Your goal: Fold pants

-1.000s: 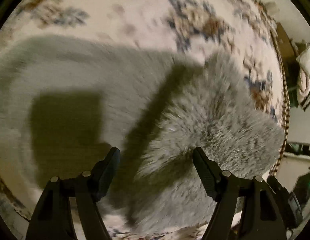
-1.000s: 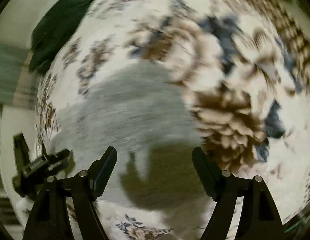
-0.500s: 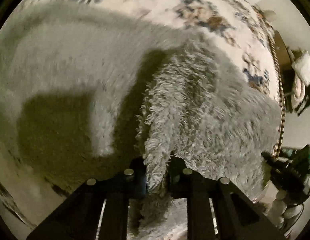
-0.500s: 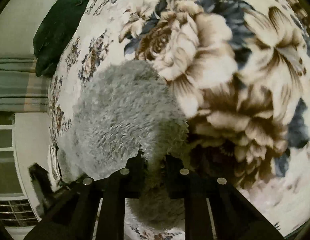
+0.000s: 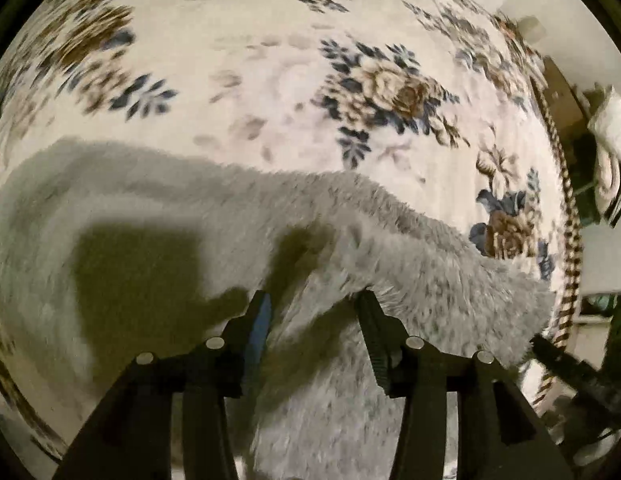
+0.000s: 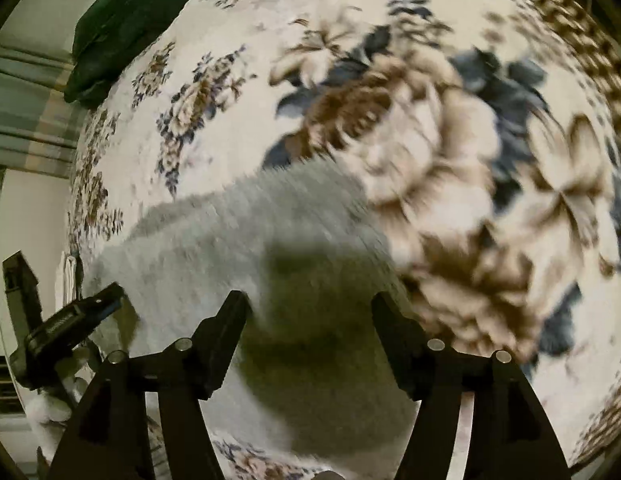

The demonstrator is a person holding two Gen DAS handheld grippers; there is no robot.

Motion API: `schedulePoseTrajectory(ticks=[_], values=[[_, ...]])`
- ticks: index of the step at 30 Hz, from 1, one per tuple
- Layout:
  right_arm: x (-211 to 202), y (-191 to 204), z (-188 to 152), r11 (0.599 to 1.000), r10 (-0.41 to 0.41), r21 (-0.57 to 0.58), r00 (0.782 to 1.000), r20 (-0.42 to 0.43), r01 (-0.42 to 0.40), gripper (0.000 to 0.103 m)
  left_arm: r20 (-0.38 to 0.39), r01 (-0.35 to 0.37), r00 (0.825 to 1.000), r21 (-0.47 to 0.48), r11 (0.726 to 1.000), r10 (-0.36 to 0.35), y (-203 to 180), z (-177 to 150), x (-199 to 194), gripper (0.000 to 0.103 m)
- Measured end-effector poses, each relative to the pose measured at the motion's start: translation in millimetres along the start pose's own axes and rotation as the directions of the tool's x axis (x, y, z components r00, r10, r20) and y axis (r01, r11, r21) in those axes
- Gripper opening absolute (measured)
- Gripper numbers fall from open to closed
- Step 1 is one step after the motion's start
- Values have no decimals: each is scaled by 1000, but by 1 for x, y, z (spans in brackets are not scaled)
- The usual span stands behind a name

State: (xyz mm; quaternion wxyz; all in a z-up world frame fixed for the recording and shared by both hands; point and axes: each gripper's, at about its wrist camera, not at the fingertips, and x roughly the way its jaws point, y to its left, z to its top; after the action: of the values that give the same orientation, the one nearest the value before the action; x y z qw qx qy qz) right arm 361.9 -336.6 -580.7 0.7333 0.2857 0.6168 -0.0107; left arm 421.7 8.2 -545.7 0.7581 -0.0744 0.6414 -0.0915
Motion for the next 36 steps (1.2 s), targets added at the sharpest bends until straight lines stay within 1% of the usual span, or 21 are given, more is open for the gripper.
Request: schedulePoseTrajectory(ticks=[4,5,7,8,13,17,19,20,21,22,23,24,25,26,27,29,31,32,33,35,36], values=[[35,23,40,999,-26,-24,1000,-17,26,68,-8,3,1000,42,999,-2,-9,11,9,40],[40,24,43,999,-33,-31,999,-22,32,68,-8,13,1000,53,999,-13,-10,12,10,40],[49,25,49,998,-55,-42,998,-27,54,68,7,23,1000,79,997,-24,-14,15,12,25],[49,24,50,997,-62,-41,998,-24,61,68,15,16,1000,90,996,-18,-16,16,12,15],[51,20,51,996,-88,-22,996,-10,88,67,39,-6,999,117,993,1,-21,22,15,10],[52,21,53,995,-104,-14,995,-9,103,67,33,2,999,98,995,-5,-16,28,20,10],[50,26,53,992,-122,-27,993,-11,121,68,37,3,999,78,997,-6,-14,28,13,14],[47,31,53,990,-138,-39,990,-3,138,71,39,17,999,56,998,-19,-11,24,4,14],[40,38,51,983,-170,-60,985,14,171,74,40,32,999,38,999,-34,-9,21,-2,17],[33,44,49,979,-189,-76,981,36,191,82,44,54,998,-4,999,-54,-1,14,-11,23],[26,51,46,974,-205,-87,977,63,210,88,49,65,997,-42,997,-63,5,7,-20,38],[18,58,41,969,-222,-93,971,90,230,89,56,82,995,-76,994,-78,13,0,-27,49],[9,68,34,965,-233,-96,966,110,244,89,70,105,993,-128,986,-97,26,-12,-38,56],[3,75,29,964,-237,-97,964,121,249,89,79,116,991,-166,979,-104,36,-20,-45,70],[-2,86,20,961,-244,-97,961,130,257,89,90,125,990,-204,971,-108,48,-28,-52,78],[-8,101,7,960,-245,-100,959,141,260,89,122,132,988,-316,940,-98,84,-48,-66,79],[-12,119,-8,954,-254,-116,953,166,275,89,147,141,985,-428,893,-85,122,-64,-73,79],[-10,128,-16,952,-256,-127,951,174,280,89,160,142,984,-488,861,-72,144,-70,-75,79],[-6,136,-23,952,-251,-135,952,174,275,89,177,150,982,-551,821,-61,170,-78,-75,79],[8,149,-34,953,-237,-155,958,161,262,89,185,157,982,-630,761,-49,207,-87,-70,79],[17,156,-38,951,-232,-172,962,147,256,89,198,162,980,-672,723,-35,229,-91,-67,79]])
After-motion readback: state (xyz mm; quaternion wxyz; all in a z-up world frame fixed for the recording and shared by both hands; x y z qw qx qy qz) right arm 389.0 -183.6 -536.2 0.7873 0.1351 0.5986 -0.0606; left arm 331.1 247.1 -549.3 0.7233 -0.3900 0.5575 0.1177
